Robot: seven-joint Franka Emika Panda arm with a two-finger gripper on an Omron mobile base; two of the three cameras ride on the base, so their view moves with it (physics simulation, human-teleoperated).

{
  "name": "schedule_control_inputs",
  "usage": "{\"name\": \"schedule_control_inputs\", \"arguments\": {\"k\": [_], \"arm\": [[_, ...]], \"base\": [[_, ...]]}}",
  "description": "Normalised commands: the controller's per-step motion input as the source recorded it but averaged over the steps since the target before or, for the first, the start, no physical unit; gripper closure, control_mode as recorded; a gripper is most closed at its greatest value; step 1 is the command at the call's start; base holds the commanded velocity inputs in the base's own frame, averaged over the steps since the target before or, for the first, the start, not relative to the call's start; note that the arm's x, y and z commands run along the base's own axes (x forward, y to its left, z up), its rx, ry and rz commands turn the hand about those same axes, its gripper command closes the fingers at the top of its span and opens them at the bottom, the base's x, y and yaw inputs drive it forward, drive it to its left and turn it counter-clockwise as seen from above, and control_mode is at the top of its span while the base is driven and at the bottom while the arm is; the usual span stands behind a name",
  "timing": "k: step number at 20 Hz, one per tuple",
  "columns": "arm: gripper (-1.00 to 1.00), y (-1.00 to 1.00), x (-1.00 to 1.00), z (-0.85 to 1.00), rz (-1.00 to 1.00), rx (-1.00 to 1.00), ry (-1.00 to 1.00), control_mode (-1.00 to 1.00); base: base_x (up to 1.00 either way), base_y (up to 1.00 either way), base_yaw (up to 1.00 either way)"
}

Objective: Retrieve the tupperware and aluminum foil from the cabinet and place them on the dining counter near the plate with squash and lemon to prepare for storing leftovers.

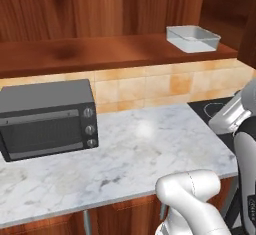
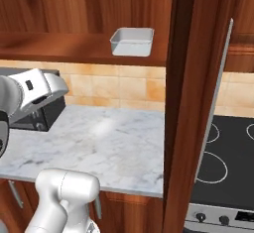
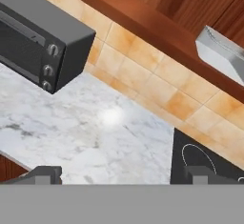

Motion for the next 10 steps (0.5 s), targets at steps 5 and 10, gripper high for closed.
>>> {"name": "schedule_control_inputs", "arguments": {"k": [5,10], "arm": [[-1.0,0.0,0.22,0.01,-0.02,0.0,0.0,-1.0],[-1.0,0.04,0.09,0.42,-0.13,-0.04,0.0,-1.0]], "base": [[0.28,0.0,0.01],[0.0,0.0,0.0]]}}
